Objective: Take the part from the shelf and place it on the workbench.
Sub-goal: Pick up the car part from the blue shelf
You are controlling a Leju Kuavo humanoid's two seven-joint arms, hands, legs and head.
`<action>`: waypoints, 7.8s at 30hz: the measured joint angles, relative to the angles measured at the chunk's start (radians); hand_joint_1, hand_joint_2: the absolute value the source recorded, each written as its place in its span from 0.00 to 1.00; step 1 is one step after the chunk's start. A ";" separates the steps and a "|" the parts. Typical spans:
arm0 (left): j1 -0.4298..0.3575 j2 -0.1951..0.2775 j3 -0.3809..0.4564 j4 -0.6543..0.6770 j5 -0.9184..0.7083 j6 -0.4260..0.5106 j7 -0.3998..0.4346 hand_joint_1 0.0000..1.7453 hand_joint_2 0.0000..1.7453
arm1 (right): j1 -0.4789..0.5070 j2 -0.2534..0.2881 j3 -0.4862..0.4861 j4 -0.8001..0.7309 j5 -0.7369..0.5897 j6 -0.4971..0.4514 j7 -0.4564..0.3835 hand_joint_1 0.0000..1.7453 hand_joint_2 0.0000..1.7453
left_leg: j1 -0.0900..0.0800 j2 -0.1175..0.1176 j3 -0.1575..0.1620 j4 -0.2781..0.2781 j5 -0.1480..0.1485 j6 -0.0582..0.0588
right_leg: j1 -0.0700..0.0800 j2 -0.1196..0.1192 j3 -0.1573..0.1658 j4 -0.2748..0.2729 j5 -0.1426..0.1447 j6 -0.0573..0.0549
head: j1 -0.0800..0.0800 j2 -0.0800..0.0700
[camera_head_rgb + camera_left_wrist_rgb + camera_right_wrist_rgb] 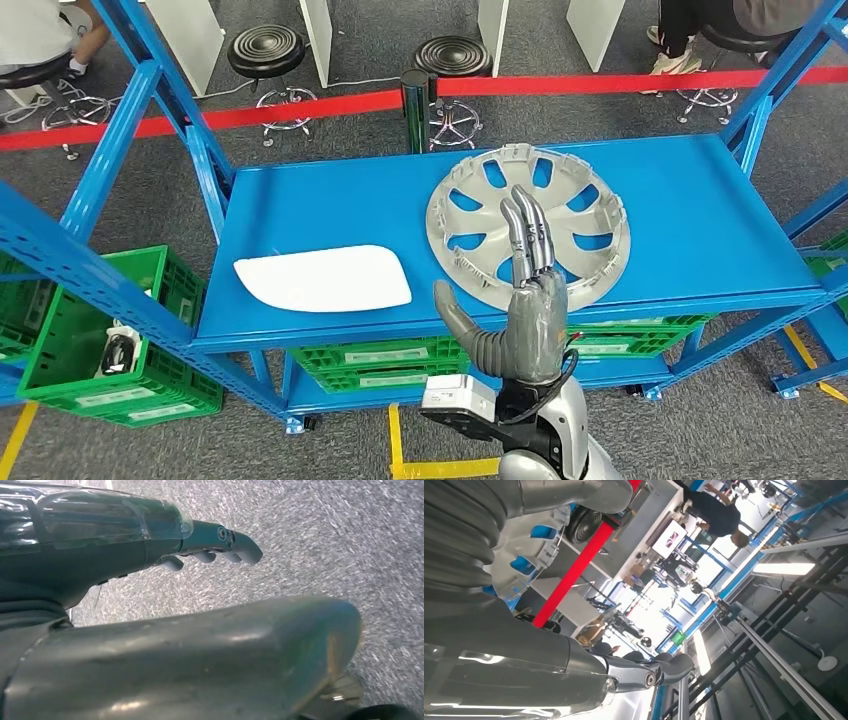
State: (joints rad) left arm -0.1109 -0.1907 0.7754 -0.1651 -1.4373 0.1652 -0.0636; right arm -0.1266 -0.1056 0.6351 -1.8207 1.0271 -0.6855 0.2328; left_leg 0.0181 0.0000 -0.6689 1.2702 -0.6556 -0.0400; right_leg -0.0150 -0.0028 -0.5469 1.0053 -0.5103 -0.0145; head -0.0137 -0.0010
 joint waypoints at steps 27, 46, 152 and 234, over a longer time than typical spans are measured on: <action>-0.003 -0.003 0.004 0.010 -0.072 0.009 0.026 0.00 0.00 | -0.093 -0.116 0.006 0.205 -0.125 0.180 0.371 0.00 1.00 | -0.029 -0.003 0.040 -0.223 0.177 0.063 | 0.029 0.004 -0.011 0.011 -0.007 0.016 | 0.021 0.000; -0.004 0.002 0.008 0.011 -0.090 0.009 0.028 0.00 0.00 | -0.086 -0.191 -0.085 0.441 -0.078 0.226 0.463 0.00 1.00 | -0.029 -0.009 0.044 -0.226 0.177 0.060 | 0.028 0.003 -0.004 0.008 -0.010 0.012 | 0.022 0.000; -0.015 -0.024 0.161 0.022 -0.107 0.013 -0.404 0.00 1.00 | -0.025 -0.299 -0.235 -0.592 -1.151 0.100 -0.398 1.00 1.00 | -0.032 -0.003 0.060 -0.227 0.167 0.067 | 0.026 0.004 0.017 -0.002 -0.016 0.020 | 0.023 0.000; -0.040 0.073 0.114 0.029 -0.107 0.117 -0.167 0.00 1.00 | -0.121 -0.186 -0.108 -0.283 -1.324 0.172 -0.541 1.00 1.00 | -0.005 -0.001 0.168 -0.216 0.098 -0.001 | 0.008 -0.018 -0.084 0.007 0.075 0.019 | 0.007 0.000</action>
State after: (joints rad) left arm -0.1512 -0.1179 0.8895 -0.1366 -1.5440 0.2824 -0.2311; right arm -0.2475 -0.2912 0.5268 -2.1036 -0.2967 -0.5135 -0.3079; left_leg 0.0132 -0.0006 -0.5011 1.0544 -0.5574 -0.0408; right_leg -0.0068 -0.0203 -0.6308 1.0122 -0.4351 0.0042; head -0.0068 -0.0011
